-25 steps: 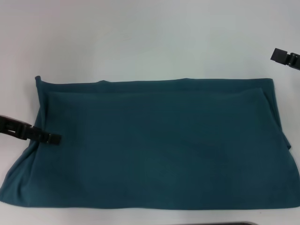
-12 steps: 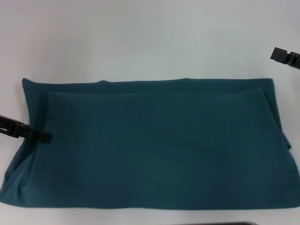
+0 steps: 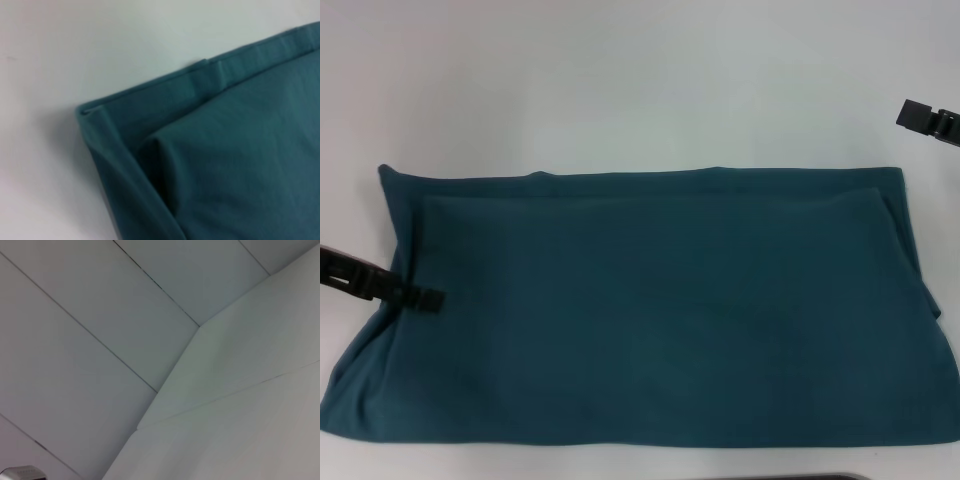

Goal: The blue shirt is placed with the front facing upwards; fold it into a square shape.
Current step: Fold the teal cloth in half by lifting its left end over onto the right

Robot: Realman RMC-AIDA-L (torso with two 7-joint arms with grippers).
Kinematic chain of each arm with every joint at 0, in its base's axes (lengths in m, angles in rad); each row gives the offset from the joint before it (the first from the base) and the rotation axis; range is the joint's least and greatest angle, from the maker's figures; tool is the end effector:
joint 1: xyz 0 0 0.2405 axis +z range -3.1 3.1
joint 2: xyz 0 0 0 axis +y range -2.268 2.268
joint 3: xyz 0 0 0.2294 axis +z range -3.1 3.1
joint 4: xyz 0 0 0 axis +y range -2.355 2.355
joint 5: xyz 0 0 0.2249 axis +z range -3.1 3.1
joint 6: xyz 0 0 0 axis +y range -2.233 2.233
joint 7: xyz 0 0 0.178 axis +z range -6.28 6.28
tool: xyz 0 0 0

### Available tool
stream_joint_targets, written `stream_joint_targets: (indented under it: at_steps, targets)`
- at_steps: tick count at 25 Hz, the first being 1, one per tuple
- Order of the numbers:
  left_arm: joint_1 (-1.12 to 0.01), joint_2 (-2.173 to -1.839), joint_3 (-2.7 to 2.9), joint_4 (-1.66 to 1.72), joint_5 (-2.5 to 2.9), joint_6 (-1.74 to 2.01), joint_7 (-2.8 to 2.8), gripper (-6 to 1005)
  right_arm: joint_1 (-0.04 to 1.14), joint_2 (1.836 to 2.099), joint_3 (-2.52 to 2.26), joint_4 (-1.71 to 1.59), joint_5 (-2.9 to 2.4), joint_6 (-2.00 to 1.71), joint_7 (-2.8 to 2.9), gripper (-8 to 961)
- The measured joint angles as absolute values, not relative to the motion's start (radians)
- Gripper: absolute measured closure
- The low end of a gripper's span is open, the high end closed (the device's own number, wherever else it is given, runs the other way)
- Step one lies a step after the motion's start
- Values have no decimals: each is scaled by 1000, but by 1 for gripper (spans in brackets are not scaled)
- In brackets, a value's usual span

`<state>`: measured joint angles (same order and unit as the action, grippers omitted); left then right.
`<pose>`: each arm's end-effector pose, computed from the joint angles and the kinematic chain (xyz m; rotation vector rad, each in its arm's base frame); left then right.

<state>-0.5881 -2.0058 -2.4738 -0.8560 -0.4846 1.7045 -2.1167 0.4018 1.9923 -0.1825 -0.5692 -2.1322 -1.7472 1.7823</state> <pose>-0.3045 0.3175 0.0278 -2.5962 -1.5035 0.1944 0.3124 0.2963 0.0579 -2.2091 1.4176 1.0722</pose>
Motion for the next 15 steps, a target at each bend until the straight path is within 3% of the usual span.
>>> stream_joint_targets:
  at_steps: [15]
  targets:
    - [-609,-2038,-2465,-861,-492,1715,-2110,158,402,1986,-183,-569,-2132,-1747,1782,73]
